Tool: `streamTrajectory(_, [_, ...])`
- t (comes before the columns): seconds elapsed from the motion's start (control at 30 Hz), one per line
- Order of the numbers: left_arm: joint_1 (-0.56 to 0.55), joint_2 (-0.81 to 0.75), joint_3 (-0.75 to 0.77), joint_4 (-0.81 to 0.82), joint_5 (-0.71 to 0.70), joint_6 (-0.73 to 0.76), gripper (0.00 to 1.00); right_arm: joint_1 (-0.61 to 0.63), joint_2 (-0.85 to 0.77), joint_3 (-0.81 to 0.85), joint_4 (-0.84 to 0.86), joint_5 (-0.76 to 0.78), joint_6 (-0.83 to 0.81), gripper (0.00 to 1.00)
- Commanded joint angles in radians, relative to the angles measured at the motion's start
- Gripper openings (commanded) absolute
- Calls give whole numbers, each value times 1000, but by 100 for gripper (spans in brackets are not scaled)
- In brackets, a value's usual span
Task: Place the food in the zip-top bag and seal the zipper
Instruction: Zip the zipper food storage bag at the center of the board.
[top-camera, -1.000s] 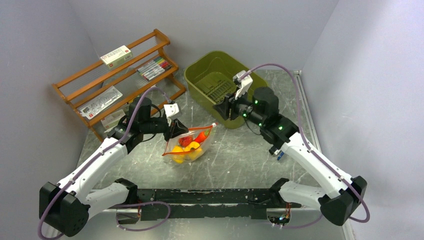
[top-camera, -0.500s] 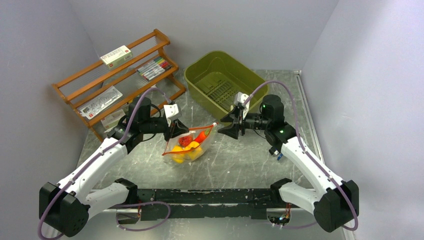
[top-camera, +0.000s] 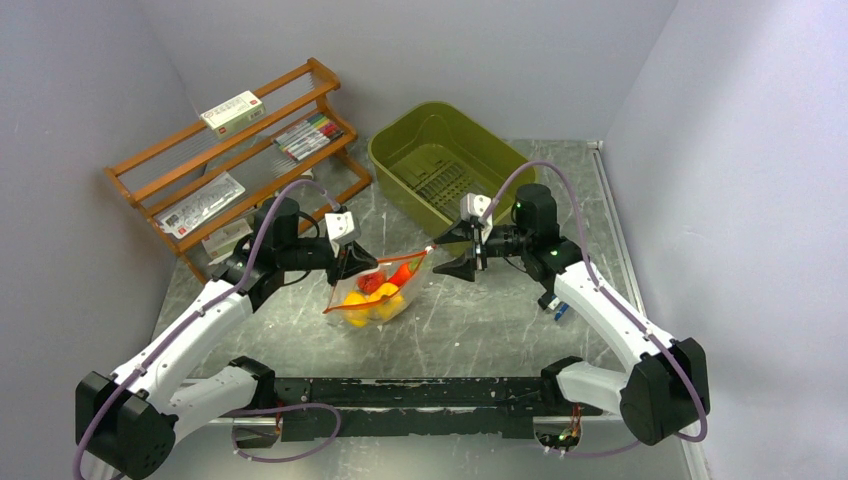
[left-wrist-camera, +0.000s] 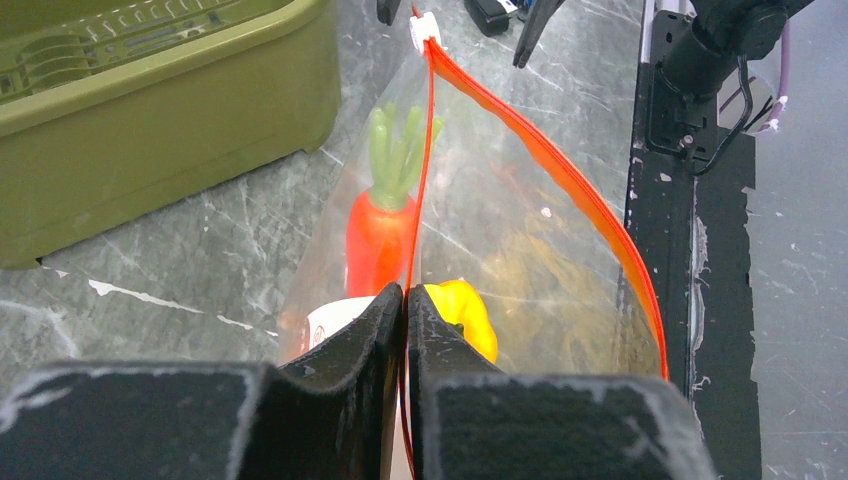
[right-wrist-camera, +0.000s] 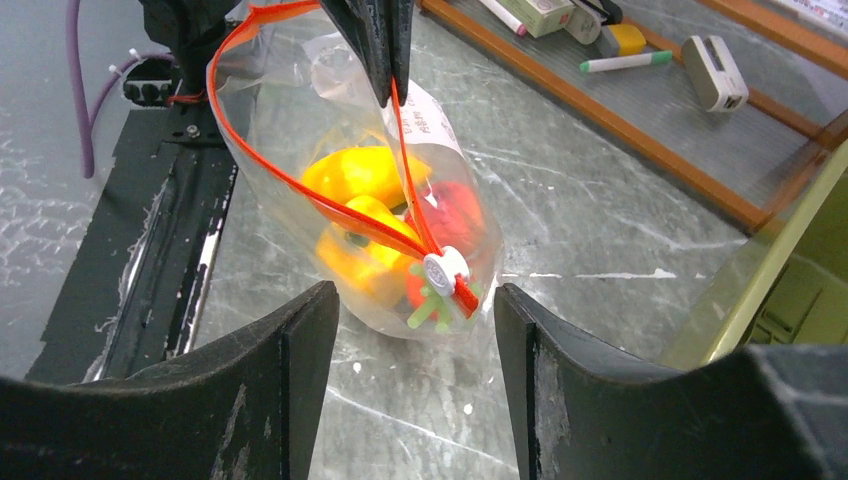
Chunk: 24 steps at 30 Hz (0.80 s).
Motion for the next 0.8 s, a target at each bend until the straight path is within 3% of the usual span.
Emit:
streamTrajectory(0.0, [-2,-5,-15,45,49,18,7,-7,19,-12,84,-48,-31,56])
streamTrajectory(0.2, [-2,0,-23,50,60,18,7,-7,59,-22,107,-54,-32,51])
streamTrajectory(0.5, [-2,-7,-28,52,68,26,7,-7,107,-2,91,-57,-40,55])
streamTrajectory(0.77, [-2,-32,-34,60,55,36,7,-7,132,2,108,-64,-23,47])
